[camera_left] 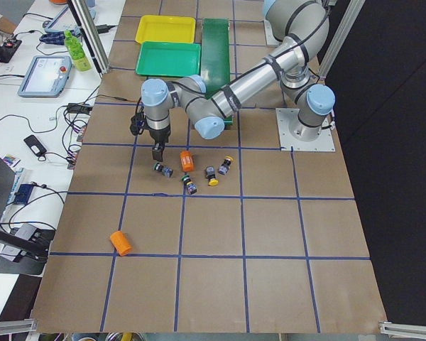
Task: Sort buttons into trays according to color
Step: 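Reach the left gripper down and grasp a green push-button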
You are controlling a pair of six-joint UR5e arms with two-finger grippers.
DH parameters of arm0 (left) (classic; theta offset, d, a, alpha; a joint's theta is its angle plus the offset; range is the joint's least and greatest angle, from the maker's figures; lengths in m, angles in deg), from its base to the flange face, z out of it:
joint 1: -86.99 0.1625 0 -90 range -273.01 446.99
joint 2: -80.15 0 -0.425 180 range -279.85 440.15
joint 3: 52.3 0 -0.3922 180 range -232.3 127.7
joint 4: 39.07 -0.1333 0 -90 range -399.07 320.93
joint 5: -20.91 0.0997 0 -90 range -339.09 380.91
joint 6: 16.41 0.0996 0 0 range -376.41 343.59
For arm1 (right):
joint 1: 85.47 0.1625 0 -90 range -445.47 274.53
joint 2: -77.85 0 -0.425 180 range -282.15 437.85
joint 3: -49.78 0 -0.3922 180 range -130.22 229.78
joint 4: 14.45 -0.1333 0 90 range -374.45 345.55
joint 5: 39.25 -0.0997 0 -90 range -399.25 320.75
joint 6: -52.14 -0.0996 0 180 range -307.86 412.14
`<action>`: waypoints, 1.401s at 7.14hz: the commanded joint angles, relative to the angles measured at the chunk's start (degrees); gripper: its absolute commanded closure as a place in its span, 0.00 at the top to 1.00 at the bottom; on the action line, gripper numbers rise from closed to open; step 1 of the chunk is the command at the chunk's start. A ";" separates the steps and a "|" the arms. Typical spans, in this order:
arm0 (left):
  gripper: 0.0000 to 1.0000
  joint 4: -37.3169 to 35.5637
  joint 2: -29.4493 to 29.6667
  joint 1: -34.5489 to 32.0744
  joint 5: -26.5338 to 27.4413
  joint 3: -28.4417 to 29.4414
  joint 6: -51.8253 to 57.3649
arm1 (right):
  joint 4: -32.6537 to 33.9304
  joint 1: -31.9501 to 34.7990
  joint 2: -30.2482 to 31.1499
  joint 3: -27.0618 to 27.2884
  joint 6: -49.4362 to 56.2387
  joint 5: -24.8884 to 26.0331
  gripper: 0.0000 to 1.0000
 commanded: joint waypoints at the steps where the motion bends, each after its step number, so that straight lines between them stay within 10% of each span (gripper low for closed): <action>1: 1.00 -2.04 6.88 0.10 -0.08 4.39 1.85 | 0.22 0.00 0.65 0.10 -0.02 0.12 1.00; 5: 1.00 -1.51 8.40 2.02 -2.36 -0.77 1.94 | 0.31 0.00 0.22 0.10 0.50 0.03 1.00; 6: 0.61 -0.73 8.40 2.03 -1.15 -0.87 2.73 | 0.22 0.00 0.57 0.18 0.51 0.20 1.00; 7: 0.01 2.68 8.31 2.03 1.56 0.09 3.52 | 0.22 0.00 0.66 0.27 0.07 -0.06 1.00; 10: 0.00 8.65 4.81 1.60 0.97 1.14 2.48 | 0.31 0.00 0.75 1.15 0.33 -0.06 1.00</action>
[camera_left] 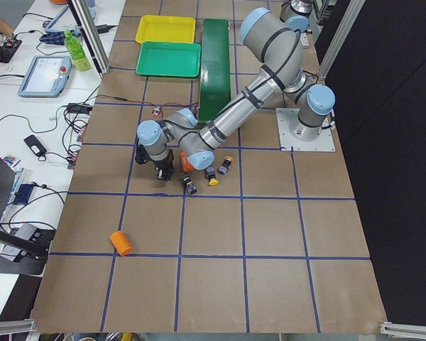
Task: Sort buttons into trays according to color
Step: 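Carry the green button with the left gripper onto the conveyor and release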
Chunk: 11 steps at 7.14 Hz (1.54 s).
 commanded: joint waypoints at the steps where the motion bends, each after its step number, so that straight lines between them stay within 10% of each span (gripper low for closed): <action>1: 0.00 9.59 -7.17 -2.16 -1.13 0.75 -4.25 | 0.03 0.00 -0.07 0.32 0.62 0.36 1.00; 5: 0.00 9.83 -28.01 -16.90 -7.56 -20.21 -16.84 | 0.03 -0.09 -0.08 0.40 0.80 0.71 1.00; 8: 0.00 1.41 -31.65 -25.28 -7.56 -31.13 -35.12 | 0.03 -0.18 0.10 1.37 0.63 0.80 1.00; 9: 0.18 0.34 -30.87 -25.38 -7.65 -32.82 -37.48 | 0.03 -0.18 0.54 1.63 0.54 0.80 1.00; 10: 0.86 -0.19 -29.91 -25.29 -7.56 -32.92 -38.55 | -0.06 -0.09 0.89 2.42 0.62 0.80 1.00; 11: 1.00 -0.45 -30.51 -24.68 -7.65 -31.44 -38.48 | 0.20 -0.18 1.15 3.47 0.36 0.71 1.00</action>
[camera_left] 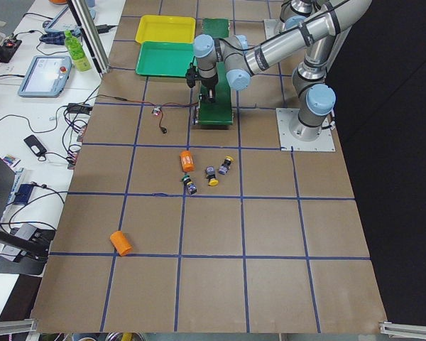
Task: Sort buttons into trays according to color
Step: 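Carry the green button with the left gripper onto the conveyor and release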
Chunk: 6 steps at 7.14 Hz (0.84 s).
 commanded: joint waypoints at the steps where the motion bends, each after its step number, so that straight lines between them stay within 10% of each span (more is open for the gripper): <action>1: 1.00 2.26 -1.23 1.66 0.04 4.03 -0.70 | 0.09 -0.03 0.72 1.22 -0.01 -0.16 1.00; 3: 1.00 14.27 2.42 10.23 -0.05 17.26 4.35 | 0.09 0.06 0.82 1.40 -0.01 -0.16 1.00; 6: 1.00 5.69 16.12 23.00 3.29 25.06 40.40 | 1.92 -0.20 1.17 1.57 0.16 -0.16 1.00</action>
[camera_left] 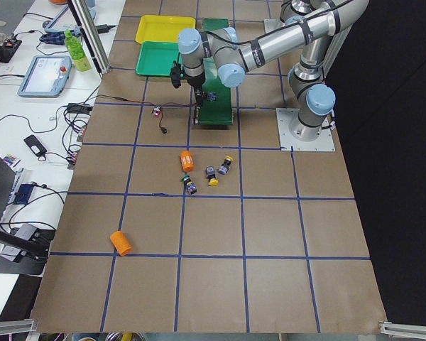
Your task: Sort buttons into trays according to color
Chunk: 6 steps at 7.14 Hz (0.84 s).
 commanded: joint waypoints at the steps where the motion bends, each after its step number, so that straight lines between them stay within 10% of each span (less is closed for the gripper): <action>1: 1.00 -5.68 6.14 4.75 1.05 0.00 27.69 | 1.36 -0.14 0.18 -0.04 0.00 -0.03 1.00; 6: 1.00 -25.19 9.05 7.30 1.14 -10.65 55.51 | 1.36 0.04 2.12 2.86 -1.31 -0.30 1.00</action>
